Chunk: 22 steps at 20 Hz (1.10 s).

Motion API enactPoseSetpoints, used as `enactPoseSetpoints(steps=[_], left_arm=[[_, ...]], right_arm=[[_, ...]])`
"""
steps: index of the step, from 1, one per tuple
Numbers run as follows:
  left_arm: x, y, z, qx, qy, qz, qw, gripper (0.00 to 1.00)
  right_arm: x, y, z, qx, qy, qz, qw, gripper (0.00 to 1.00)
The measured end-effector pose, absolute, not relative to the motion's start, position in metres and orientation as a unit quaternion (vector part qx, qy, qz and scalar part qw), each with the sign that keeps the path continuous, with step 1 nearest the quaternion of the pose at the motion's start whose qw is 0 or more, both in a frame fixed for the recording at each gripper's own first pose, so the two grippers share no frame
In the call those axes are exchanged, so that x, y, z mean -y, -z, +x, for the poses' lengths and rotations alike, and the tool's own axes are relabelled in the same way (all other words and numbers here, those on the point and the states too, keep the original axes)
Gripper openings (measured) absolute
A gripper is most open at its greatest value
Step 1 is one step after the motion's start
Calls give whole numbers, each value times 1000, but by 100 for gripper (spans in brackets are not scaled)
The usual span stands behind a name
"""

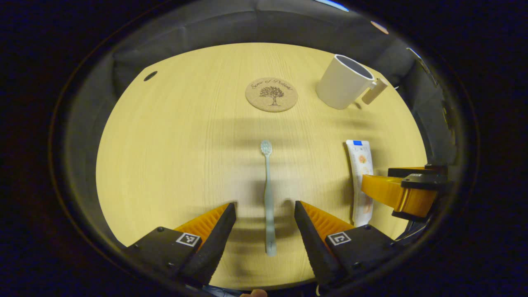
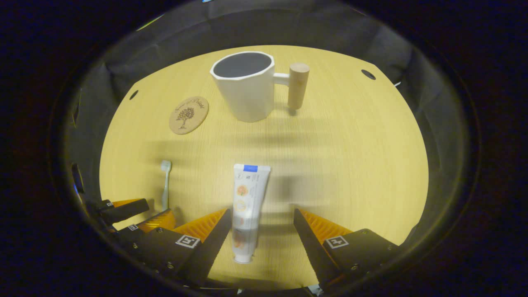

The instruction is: Put the toothbrush and toothpaste on the desktop into the cup, then pick up the cup and place it on the coaster on the desktop.

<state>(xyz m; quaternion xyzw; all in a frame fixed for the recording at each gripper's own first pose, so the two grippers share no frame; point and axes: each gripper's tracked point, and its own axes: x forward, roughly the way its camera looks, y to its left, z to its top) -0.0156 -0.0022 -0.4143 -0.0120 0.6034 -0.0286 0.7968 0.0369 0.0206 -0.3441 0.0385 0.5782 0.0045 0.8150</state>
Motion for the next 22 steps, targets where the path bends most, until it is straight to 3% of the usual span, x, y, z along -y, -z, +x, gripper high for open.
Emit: enactPoseSetpoints(steps=[16, 18, 19, 20, 21, 22], left_arm=[[-4, 423, -16, -672, 13, 16, 741, 96], [-3, 422, -18, -675, 18, 22, 737, 91], [-1, 423, -17, -677, 22, 24, 736, 82], [0, 423, -17, -680, 24, 25, 732, 71], [1, 424, -18, -682, 25, 25, 730, 63], [2, 424, -18, -684, 26, 23, 729, 44]], right_arm=[[-16, 362, 28, -635, 26, 46, 771, 96], [-14, 362, 27, -641, 31, 47, 765, 95], [-13, 360, 27, -644, 30, 45, 763, 84], [-10, 360, 26, -643, 28, 44, 764, 84], [-7, 361, 26, -645, 27, 43, 762, 75], [-1, 357, 26, -643, 29, 42, 765, 71]])
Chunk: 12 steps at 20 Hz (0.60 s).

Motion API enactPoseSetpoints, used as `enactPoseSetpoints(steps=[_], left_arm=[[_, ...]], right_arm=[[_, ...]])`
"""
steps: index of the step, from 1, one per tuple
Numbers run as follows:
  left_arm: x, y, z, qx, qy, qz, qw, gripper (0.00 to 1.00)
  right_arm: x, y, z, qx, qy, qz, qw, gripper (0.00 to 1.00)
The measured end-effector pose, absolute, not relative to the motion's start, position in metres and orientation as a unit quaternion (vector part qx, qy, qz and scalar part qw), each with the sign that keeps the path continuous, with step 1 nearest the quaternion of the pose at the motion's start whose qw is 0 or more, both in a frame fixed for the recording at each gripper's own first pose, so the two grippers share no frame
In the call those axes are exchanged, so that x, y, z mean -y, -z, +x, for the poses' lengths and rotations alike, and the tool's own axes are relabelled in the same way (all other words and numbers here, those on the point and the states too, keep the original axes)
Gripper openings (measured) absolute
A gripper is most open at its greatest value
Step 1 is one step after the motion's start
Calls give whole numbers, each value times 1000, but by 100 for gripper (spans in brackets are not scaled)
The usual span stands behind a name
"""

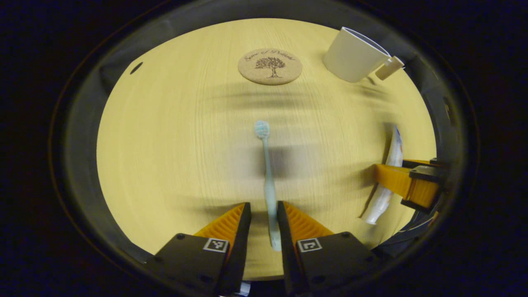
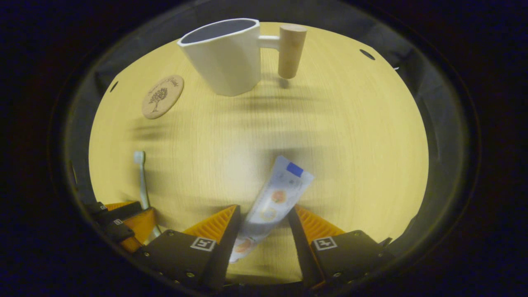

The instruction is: Put the toothbrush and toothpaste on the desktop into the cup, then pick up the cup and place it on the coaster on the desktop.

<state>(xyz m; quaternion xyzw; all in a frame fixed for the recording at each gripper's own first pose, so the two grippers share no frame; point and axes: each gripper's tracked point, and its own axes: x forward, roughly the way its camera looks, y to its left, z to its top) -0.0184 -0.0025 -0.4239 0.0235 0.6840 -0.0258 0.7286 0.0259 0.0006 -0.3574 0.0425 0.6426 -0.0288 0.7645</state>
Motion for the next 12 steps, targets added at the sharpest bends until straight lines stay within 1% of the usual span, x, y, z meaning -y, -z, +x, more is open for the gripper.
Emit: enactPoseSetpoints(steps=[1, 2, 4, 5, 7, 8, 9, 12], left_arm=[[4, 423, -18, -684, 23, 20, 729, 38], [4, 423, -19, -684, 22, 20, 729, 22], [5, 423, -16, -680, 23, 18, 733, 22], [5, 421, -19, -682, 21, 16, 730, 13], [6, 422, -19, -682, 26, 21, 730, 13], [7, 422, -15, -679, 22, 17, 733, 13], [7, 422, -16, -677, 18, 14, 735, 8], [6, 421, -18, -671, 17, 11, 741, 8]], right_arm=[[3, 358, 28, -642, 30, 48, 765, 51], [3, 359, 25, -644, 25, 47, 764, 43], [2, 359, 23, -640, 18, 36, 767, 43], [1, 360, 24, -640, 13, 32, 768, 35], [1, 360, 25, -636, 5, 25, 771, 35], [2, 361, 27, -632, 7, 27, 774, 34], [2, 359, 26, -631, 7, 29, 775, 26], [2, 358, 26, -627, 1, 30, 779, 26]])
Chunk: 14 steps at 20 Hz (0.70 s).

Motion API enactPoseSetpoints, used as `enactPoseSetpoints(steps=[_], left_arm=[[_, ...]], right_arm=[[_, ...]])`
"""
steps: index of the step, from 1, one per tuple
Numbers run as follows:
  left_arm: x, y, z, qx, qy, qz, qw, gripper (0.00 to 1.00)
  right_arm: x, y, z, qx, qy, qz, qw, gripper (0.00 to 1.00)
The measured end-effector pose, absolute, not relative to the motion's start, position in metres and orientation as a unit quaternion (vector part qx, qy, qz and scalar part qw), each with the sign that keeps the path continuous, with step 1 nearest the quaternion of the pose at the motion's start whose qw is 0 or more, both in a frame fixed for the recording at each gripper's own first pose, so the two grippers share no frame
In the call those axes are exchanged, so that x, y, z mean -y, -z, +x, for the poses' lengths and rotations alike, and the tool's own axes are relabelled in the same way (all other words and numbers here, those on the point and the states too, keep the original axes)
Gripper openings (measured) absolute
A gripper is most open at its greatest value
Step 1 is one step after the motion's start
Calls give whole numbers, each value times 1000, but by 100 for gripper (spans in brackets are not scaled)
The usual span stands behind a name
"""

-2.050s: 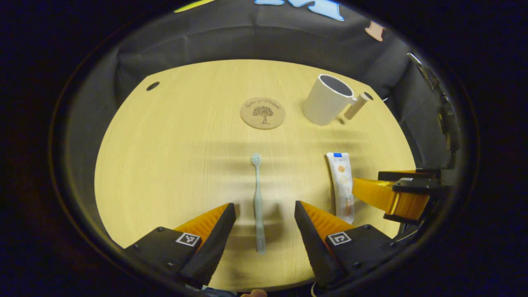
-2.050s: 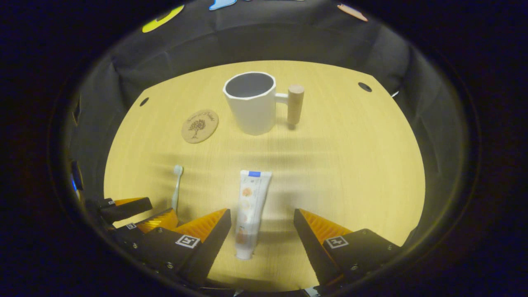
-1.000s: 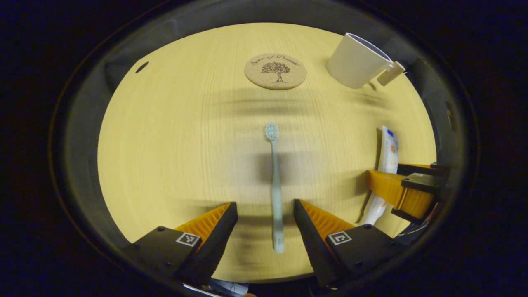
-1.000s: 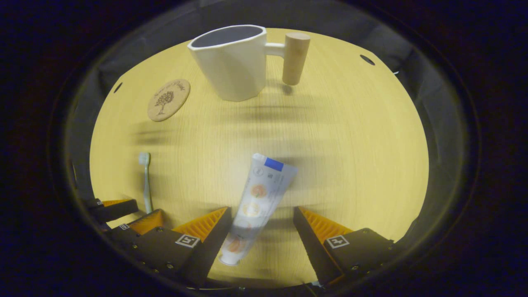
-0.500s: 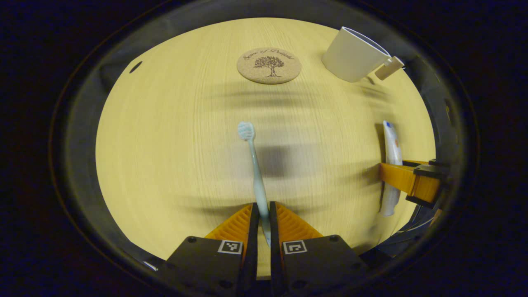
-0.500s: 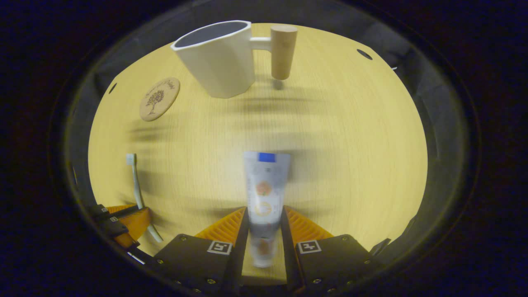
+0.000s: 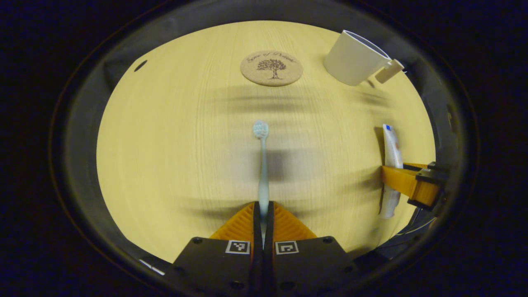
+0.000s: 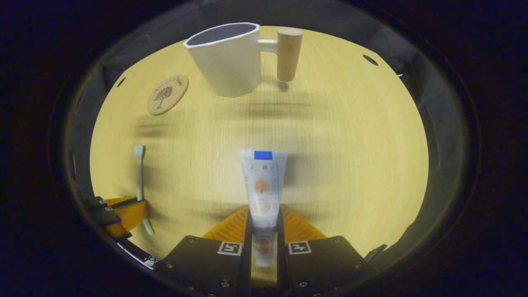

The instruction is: Put the toothbrush and toothpaste on the desktop into the cup, then pick up the cup and place it on the coaster on the desktop.

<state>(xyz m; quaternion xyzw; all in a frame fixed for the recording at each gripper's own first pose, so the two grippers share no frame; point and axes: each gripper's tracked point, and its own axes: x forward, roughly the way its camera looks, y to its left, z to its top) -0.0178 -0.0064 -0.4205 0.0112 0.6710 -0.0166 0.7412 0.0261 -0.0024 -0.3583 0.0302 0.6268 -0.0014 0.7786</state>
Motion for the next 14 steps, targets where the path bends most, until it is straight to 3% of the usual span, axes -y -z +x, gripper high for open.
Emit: enactPoseSetpoints(steps=[14], left_arm=[[-6, 402, -3, -602, 6, 1, 798, 8]], right_arm=[[8, 331, 29, -585, -14, 127, 801, 25]])
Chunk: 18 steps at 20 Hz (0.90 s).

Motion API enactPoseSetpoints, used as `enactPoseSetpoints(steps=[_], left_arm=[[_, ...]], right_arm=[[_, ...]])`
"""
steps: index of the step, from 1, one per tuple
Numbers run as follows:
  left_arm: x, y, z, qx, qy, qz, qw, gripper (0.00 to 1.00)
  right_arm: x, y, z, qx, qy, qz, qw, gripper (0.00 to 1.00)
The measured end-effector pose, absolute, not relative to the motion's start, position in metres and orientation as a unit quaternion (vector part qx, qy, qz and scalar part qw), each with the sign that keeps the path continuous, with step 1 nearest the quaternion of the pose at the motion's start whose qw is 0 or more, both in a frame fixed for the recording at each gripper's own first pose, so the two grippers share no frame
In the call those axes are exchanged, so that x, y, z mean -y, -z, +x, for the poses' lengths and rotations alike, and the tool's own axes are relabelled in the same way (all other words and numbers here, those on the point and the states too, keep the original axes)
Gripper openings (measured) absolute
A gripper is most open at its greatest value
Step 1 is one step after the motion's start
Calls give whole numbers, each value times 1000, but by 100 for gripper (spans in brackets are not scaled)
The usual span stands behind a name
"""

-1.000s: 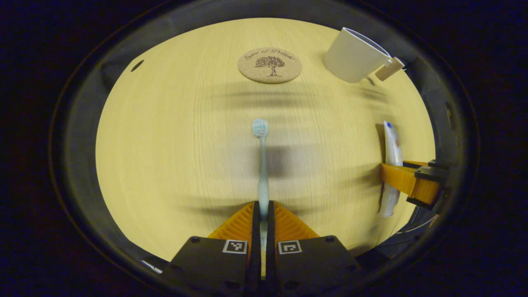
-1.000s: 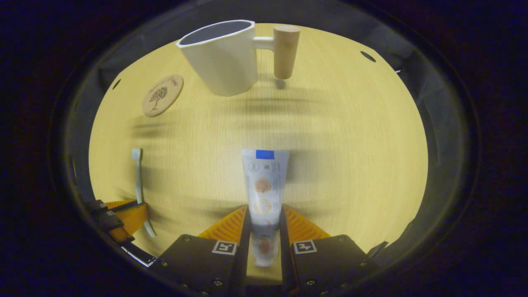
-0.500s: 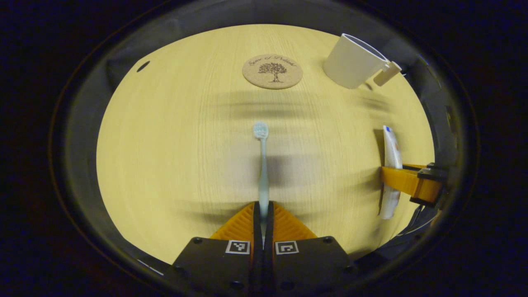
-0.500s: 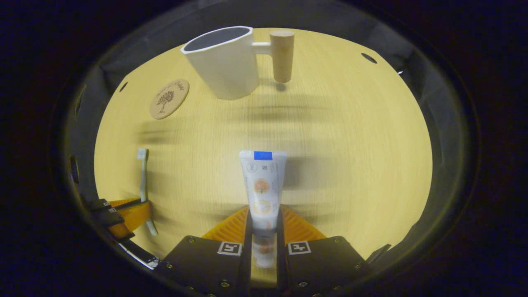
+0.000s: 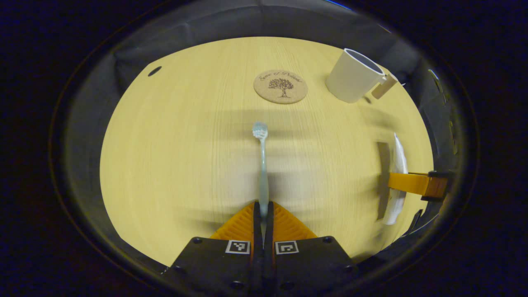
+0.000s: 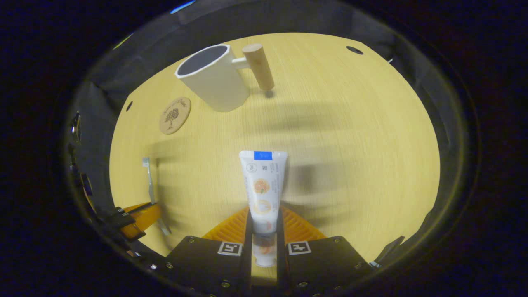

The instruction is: Put the toothbrush and toothpaste on the desktop into the cup, then pick up the cup and place it on the coaster on the desktop.

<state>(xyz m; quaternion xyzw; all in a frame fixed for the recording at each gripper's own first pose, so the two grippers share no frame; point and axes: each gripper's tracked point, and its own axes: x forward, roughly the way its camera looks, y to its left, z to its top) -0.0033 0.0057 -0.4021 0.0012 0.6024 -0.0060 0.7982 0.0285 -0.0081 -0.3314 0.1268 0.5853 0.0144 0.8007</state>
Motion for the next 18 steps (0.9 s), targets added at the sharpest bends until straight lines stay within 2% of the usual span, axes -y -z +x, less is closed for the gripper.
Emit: enactPoseSetpoints(steps=[10, 18], left_arm=[[0, 359, 26, -517, 16, -5, 856, 8], [0, 321, 46, -463, 21, -8, 886, 8]], right_arm=[[1, 273, 63, -516, -33, 143, 844, 25], [-3, 225, 103, -450, -43, 168, 876, 25]])
